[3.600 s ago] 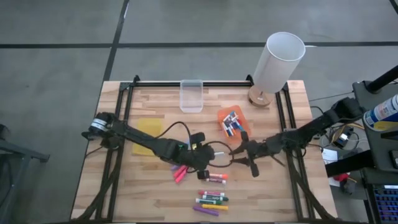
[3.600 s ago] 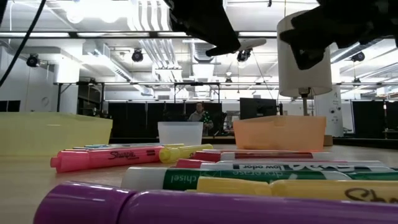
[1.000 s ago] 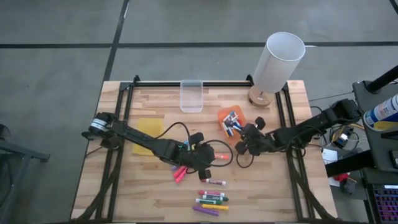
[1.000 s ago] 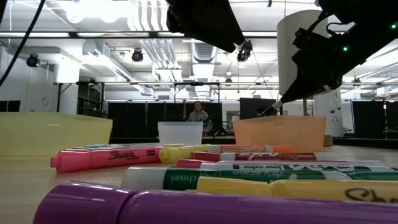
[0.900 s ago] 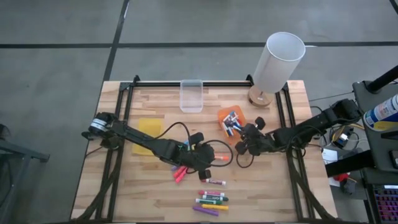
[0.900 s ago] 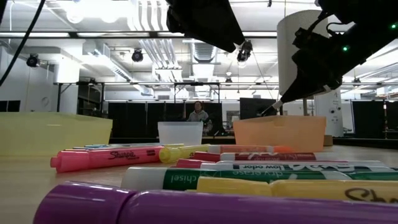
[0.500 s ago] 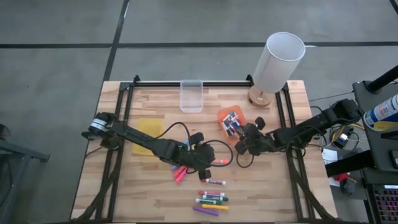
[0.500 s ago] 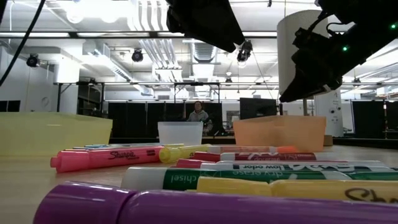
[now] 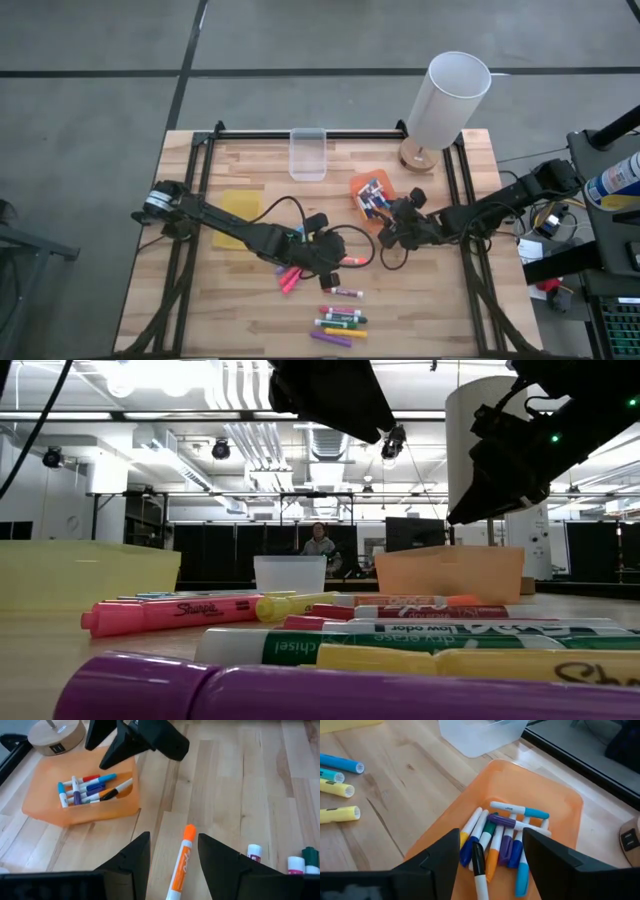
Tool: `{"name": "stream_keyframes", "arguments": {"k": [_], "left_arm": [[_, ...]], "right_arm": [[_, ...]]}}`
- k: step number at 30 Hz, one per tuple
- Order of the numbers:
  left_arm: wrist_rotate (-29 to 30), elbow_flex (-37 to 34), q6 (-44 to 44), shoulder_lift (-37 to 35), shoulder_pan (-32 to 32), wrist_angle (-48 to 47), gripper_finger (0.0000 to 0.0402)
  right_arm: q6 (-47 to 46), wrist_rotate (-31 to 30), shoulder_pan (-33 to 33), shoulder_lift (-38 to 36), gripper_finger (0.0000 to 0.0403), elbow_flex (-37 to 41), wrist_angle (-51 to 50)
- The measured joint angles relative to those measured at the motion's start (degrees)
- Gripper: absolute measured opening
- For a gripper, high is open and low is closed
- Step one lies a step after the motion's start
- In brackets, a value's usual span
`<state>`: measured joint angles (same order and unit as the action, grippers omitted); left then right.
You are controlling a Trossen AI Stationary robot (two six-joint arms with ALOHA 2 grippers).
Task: Pick & Place Markers
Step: Put the big orange marker into the yellow bin
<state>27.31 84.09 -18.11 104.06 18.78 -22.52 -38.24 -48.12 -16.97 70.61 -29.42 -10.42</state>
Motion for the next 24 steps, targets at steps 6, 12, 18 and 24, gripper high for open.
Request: {"name": "stream_keyframes", "arguments": {"k": [6, 12, 18, 24], "left_arm": [[-0.84, -0.78, 1.77, 2.57, -0.97, 0.43, 0.0158], [-5.88, -1.13, 2.90, 5.67, -3.27, 0.04, 0.0158], [-11.65, -1.16, 3.00, 9.40, -5.69, 0.22, 0.0158], [-16.25, -1.27, 3.27, 13.38, -7.09, 0.40, 0.0158]], "right_arm": [[2.24, 0.57, -0.02, 0.00, 0.0212, -1.11, 0.10], [2.43, 1.70, -0.02, 0.00, 0.0212, -1.23, 0.07], [2.47, 1.81, -0.02, 0.00, 0.0212, -1.23, 0.08], [2.71, 1.92, -0.02, 0.00, 0.0212, -1.23, 0.07]]}}
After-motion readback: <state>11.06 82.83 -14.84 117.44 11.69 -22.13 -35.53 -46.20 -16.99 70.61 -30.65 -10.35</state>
